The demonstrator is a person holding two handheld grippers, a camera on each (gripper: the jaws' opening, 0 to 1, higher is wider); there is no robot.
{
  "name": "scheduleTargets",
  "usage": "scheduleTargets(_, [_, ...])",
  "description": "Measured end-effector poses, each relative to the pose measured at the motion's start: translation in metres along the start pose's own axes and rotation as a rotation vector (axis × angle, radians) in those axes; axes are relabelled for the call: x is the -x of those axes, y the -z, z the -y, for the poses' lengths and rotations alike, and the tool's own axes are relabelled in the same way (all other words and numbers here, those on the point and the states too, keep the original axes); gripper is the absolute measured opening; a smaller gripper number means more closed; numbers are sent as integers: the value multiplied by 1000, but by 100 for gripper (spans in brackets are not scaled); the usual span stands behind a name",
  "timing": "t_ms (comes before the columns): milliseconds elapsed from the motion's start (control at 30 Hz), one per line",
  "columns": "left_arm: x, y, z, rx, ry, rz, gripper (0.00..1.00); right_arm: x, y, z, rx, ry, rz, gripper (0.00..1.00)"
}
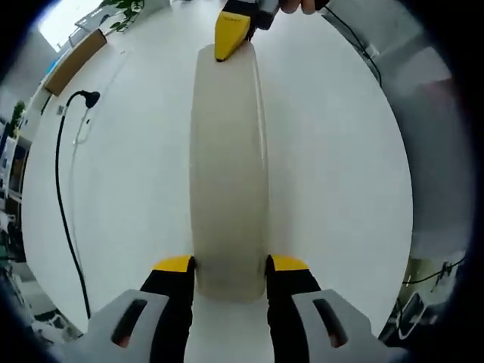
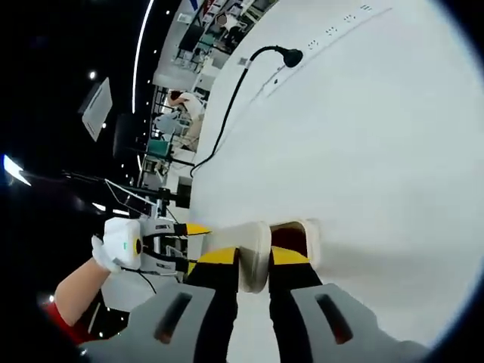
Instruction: Arrange the utensils inside the cutlery case until each visible utensil rests in its matching compartment.
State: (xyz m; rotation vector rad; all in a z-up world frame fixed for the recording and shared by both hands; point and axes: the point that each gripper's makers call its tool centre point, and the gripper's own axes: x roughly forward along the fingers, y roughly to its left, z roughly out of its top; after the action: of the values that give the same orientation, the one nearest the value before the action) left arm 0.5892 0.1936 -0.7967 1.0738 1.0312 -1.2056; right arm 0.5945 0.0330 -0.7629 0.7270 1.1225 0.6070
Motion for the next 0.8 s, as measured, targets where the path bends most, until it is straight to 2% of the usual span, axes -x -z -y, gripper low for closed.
scheduleTargets(67, [-3, 0, 1, 10, -2, -3, 38, -6, -2, 9, 39, 44, -23, 16])
scheduleTargets(133, [-4, 1, 1, 21, -13, -4, 39, -9, -10, 12, 105, 64, 11, 18])
scheduleTargets(200, [-5, 1, 0, 24, -24, 0, 39, -10, -13, 14, 110, 88, 2, 19])
scheduleTargets(300, [-5, 1, 0, 34, -30, 1, 38, -10, -20, 19, 212, 142, 13, 21])
scheduleTargets(400, [-7, 2, 1, 34, -49, 4, 38, -6, -20, 22, 357, 194, 15, 20])
scheduleTargets(433, [-7, 2, 1, 37, -56, 7, 38, -4, -20, 25, 369, 207, 19, 21])
scheduleTargets(500, [-8, 2, 1, 57, -64, 9, 39, -1, -30, 29, 357, 220, 81, 21])
scheduleTargets(533, [-9, 3, 1, 76, -74, 10, 39, 5, -39, 32, 347, 231, 150, 21])
scheduleTargets(600, [-10, 3, 3, 60, -83, 6, 39, 10, -46, 38, 350, 245, 203, 23])
scheduleTargets(633, [-11, 3, 3, 50, -98, -4, 39, 12, -45, 47, 317, 269, 230, 25])
scheduleTargets(667, [-11, 3, 3, 50, -106, -8, 39, 10, -38, 56, 247, 272, 201, 26])
scheduleTargets(733, [-11, 3, 4, 50, -128, -17, 39, 0, -22, 56, 69, 169, 112, 20])
scheduleTargets(767, [-11, 2, 6, 43, -131, -11, 40, 0, -17, 57, 57, 165, 125, 17])
scheduleTargets(800, [-11, 2, 7, 39, -139, -7, 40, 0, -14, 49, 11, 123, 178, 17])
